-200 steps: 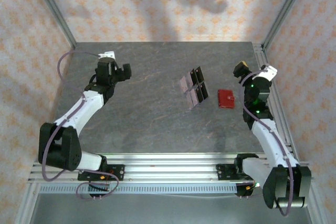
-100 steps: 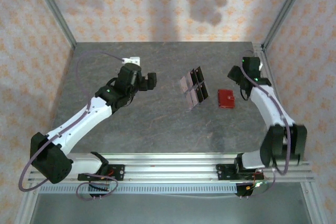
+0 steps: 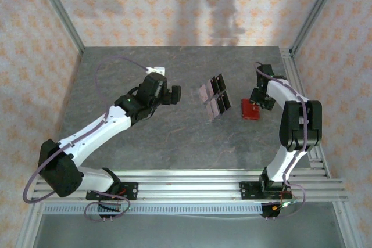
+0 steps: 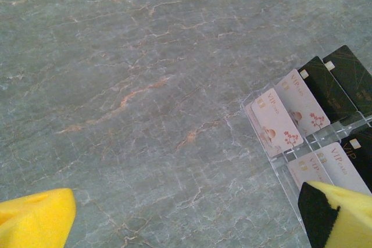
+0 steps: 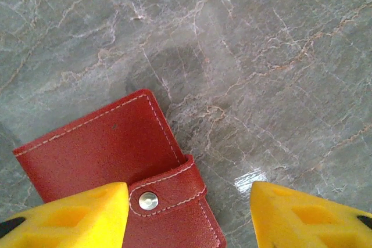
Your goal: Put the credit cards into the card holder
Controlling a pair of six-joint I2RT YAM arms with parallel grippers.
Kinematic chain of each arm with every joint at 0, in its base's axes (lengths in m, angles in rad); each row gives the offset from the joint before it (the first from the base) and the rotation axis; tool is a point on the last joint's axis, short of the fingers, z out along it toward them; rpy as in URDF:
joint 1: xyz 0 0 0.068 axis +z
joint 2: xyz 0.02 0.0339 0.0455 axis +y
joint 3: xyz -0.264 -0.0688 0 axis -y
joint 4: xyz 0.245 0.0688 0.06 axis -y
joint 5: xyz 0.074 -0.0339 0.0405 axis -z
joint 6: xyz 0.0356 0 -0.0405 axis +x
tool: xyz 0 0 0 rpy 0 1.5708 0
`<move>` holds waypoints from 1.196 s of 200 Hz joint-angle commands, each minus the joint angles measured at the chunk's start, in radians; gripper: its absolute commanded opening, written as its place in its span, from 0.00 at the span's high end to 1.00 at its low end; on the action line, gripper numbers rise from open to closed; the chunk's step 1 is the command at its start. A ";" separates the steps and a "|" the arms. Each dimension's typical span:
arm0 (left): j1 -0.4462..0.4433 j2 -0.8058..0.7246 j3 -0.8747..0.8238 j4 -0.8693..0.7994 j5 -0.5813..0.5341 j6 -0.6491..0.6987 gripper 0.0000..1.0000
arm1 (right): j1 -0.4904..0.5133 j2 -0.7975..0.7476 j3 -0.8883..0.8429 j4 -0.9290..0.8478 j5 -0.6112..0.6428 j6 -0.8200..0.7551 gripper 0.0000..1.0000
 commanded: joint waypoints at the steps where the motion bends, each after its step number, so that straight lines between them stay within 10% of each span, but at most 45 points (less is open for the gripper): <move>1: -0.009 0.015 0.018 -0.013 -0.026 -0.014 0.00 | 0.013 0.022 0.026 -0.046 -0.017 -0.031 0.43; 89: -0.013 0.054 0.035 -0.012 -0.012 -0.023 0.00 | 0.048 0.092 0.049 -0.055 -0.006 -0.062 0.44; 239: -0.023 0.075 0.052 -0.017 -0.006 -0.025 0.00 | 0.043 0.050 -0.004 -0.039 0.027 -0.070 0.91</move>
